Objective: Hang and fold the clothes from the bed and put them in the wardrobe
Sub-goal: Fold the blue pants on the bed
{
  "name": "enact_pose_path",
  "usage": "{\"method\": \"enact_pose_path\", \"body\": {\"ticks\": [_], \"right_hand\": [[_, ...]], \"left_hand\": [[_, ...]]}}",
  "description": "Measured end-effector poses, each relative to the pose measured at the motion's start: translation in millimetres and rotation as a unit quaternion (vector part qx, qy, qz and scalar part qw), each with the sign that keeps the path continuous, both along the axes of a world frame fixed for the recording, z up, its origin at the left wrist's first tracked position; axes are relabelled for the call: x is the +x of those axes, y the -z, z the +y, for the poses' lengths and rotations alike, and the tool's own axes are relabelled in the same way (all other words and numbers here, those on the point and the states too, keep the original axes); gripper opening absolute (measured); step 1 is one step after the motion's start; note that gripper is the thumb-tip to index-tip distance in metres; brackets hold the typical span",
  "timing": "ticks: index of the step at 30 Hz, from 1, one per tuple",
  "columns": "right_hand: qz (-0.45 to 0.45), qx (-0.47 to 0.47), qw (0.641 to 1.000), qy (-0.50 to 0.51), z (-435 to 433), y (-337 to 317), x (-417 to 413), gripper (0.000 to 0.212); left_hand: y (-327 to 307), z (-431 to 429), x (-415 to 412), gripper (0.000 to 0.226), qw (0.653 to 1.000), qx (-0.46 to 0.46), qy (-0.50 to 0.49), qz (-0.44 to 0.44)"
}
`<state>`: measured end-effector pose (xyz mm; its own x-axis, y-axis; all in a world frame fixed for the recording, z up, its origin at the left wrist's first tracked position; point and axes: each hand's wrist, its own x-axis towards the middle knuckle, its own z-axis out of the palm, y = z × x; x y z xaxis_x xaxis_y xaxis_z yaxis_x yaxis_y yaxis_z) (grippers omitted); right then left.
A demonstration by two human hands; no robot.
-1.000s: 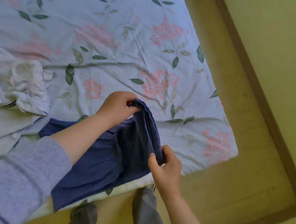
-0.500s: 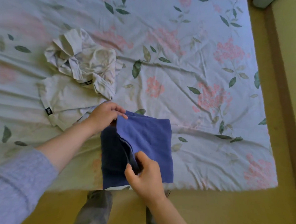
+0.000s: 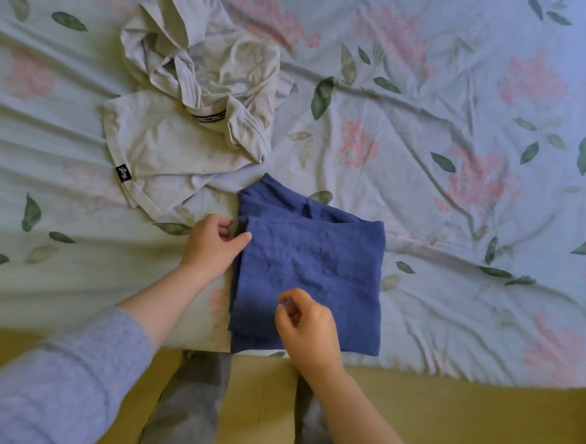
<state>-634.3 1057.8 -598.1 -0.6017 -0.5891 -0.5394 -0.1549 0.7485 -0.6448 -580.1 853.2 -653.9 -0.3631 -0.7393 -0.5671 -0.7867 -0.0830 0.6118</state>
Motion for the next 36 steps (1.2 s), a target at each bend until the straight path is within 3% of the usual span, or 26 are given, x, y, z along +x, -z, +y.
{"method": "enact_pose_path", "body": {"ticks": [4,7,11,14,16,19,20,25,36], "right_hand": [[0.087,0.020,0.988,0.122,11,1,-26,0.013],[0.154,0.051,0.972,0.170,20,5,-53,0.030],[0.045,0.099,0.967,0.232,31,14,-77,0.063],[-0.015,0.106,0.967,0.231,40,23,-85,0.068],[-0.018,0.116,0.967,0.227,45,28,-95,0.064],[-0.022,0.154,0.971,0.180,49,33,-113,0.030],[-0.014,0.158,0.974,0.161,50,34,-115,0.028],[0.016,0.096,0.986,0.139,51,21,-101,0.023],[0.067,0.000,0.990,0.121,34,-106,-107,0.022]], "left_hand": [[8,25,23,0.055,0.996,0.064,-0.036,-0.041],[8,43,30,0.053,0.990,0.112,-0.056,-0.068],[2,50,28,0.056,0.986,0.120,-0.066,-0.090],[1,54,24,0.050,0.981,0.154,-0.093,-0.076],[3,62,20,0.043,0.977,0.176,-0.101,-0.061],[4,73,14,0.034,0.977,0.181,-0.100,-0.052],[2,76,14,0.034,0.980,0.171,-0.086,-0.061],[-19,79,18,0.016,0.994,0.096,-0.035,-0.029],[-157,48,5,0.020,0.994,0.054,0.008,0.096]]}}
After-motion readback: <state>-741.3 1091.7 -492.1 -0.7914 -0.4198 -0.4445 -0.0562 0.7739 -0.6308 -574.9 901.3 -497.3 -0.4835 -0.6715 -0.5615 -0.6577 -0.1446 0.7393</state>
